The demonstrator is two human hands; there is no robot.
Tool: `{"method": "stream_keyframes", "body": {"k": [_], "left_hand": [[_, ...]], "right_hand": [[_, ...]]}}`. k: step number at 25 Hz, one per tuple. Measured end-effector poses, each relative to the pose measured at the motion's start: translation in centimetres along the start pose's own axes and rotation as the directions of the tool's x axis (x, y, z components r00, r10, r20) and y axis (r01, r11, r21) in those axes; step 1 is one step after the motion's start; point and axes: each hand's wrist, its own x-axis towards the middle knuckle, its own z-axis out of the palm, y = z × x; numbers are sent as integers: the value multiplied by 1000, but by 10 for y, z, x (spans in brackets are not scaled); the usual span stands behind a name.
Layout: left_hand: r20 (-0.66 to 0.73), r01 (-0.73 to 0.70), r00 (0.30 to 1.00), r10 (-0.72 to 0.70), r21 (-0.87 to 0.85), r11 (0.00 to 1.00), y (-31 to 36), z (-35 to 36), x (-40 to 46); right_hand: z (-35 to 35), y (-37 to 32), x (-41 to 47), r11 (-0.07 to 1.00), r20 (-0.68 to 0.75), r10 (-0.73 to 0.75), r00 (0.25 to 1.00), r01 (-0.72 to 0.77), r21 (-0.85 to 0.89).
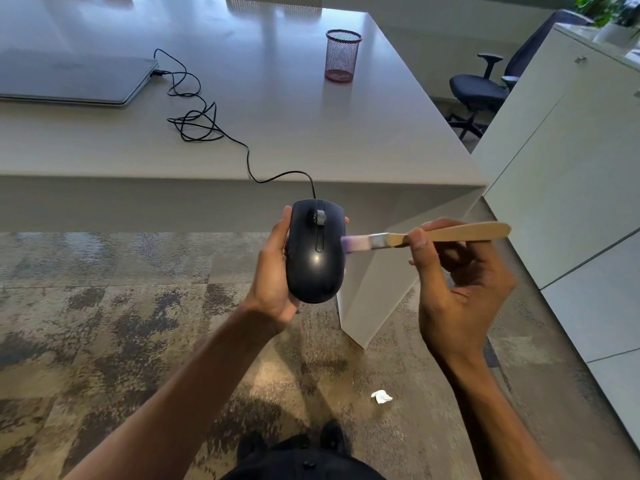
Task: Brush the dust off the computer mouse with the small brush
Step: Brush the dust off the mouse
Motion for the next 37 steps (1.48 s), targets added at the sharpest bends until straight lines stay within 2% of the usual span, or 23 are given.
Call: {"method": "stream_keyframes", "body": {"k": [4,10,16,20,26,29,31,33,35,37], "left_hand": [[-48,-4,999,5,23,1000,-3,2,-2],[-74,37,997,-34,38,999,-6,1,-6],[-37,71,997,-68,74,995,-10,0,-10],[-12,69,998,-68,65,995,-8,-1,-9],[-46,61,997,-58,62,996,-10,-4,-5],[-29,41,999,-38,98,994,-12,1,-6],[-39,41,999,-37,95,995,-11,4,-5],[-89,38,996,-28,111,993,-11,6,-4],[-139,30,990,-11,135,990,-13,7,-3],[-152,21,988,2,149,989,-13,7,-3]], "right_hand": [[5,-11,6,998,100,61,993,-61,-6],[16,-8,18,990,104,141,984,-138,-37],[30,-4,31,987,25,63,998,-58,-153],[30,-6,35,990,-45,24,999,-30,-135],[25,-7,33,992,61,34,998,-26,-126],[28,-5,33,989,1,-14,1000,14,-145],[26,-6,32,990,-29,-71,997,67,-121],[22,-8,30,973,18,-194,981,194,-127],[19,-11,23,902,120,-380,917,396,-173],[17,-10,15,785,204,-537,819,573,-235]]}}
